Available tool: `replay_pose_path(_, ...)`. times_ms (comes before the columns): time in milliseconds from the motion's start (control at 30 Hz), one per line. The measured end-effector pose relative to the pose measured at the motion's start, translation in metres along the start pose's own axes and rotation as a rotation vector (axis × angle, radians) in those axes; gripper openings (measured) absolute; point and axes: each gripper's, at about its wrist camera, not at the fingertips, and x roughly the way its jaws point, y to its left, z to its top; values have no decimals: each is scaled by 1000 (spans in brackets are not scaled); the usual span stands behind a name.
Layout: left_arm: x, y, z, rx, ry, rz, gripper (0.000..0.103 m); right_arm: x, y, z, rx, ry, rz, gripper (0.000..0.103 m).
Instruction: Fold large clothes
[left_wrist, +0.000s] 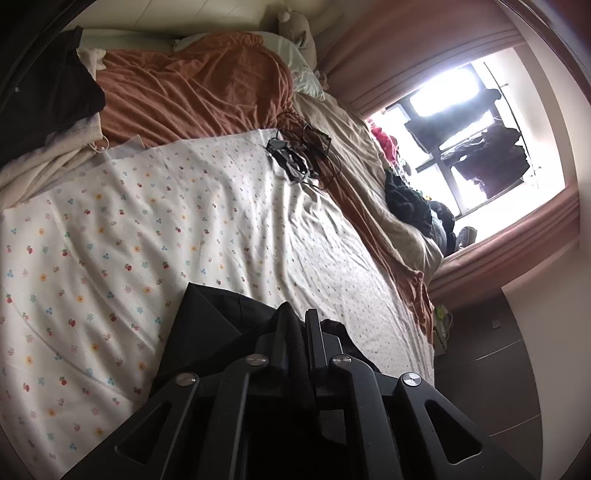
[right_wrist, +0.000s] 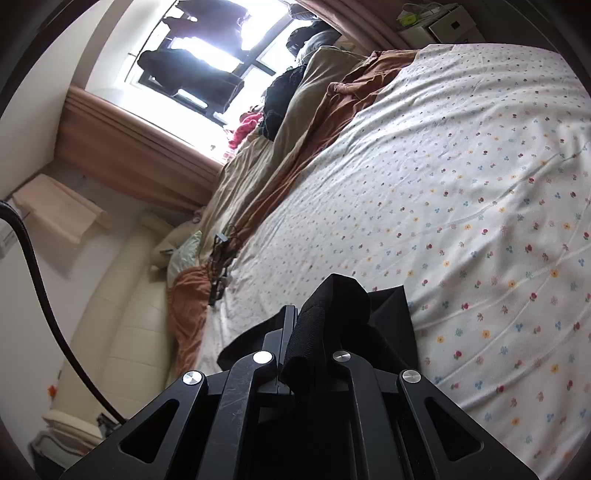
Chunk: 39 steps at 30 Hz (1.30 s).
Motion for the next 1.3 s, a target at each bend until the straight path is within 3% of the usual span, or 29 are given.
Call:
replay_pose_path(67, 5, -2, 2, 18, 14, 29, 17, 6, -1, 1, -1, 10, -47, 11)
replay_pose_path(100, 7, -3, 3, 29, 23, 55, 30, 8, -2, 1, 3, 13, -64, 26)
replay_pose_path(133, 7, -4, 3, 32, 26, 61, 49, 8, -3, 1, 9, 12, -72, 37)
replay_pose_path(167, 6, -3, 3, 29, 20, 56, 59, 6, -5, 1, 16, -1, -70, 52)
replay_pose_path(200, 2, -3, 2, 26, 4, 47, 72, 3, -6, 0, 19, -13, -69, 56)
replay_pose_path(233, -3, -3, 2, 27, -13, 44, 75, -1, -6, 0, 17, -19, -73, 56)
replay_pose_path(500, -46, 10, -10, 47, -55, 70, 75, -34, -10, -15, 15, -11, -130, 56)
replay_pose_path(700, -69, 35, -29, 87, -56, 161, 75, -58, -31, -39, -15, 31, -242, 56)
replay_pose_path(833, -62, 56, -49, 109, 7, 205, 75, -58, -53, -58, -31, 93, -323, 56)
replay_pose_path(1033, -25, 81, -75, 147, 138, 290, 73, -42, -81, -83, -9, 205, -370, 56)
replay_pose_path(1167, -6, 93, -82, 126, 194, 306, 57, -32, -81, -88, -14, 235, -317, 56)
replay_pose_path(1200, -2, 95, -83, 122, 195, 309, 50, -31, -77, -87, -21, 236, -310, 51)
replay_pose_path(1233, 0, 97, -83, 116, 191, 304, 39, -28, -74, -86, -37, 228, -304, 45)
replay_pose_path(1267, 0, 96, -82, 112, 187, 297, 32, -25, -69, -84, -57, 224, -300, 24)
replay_pose_path(1300, 1, 97, -81, 110, 183, 282, 14, -22, -65, -83, -69, 222, -293, 7)
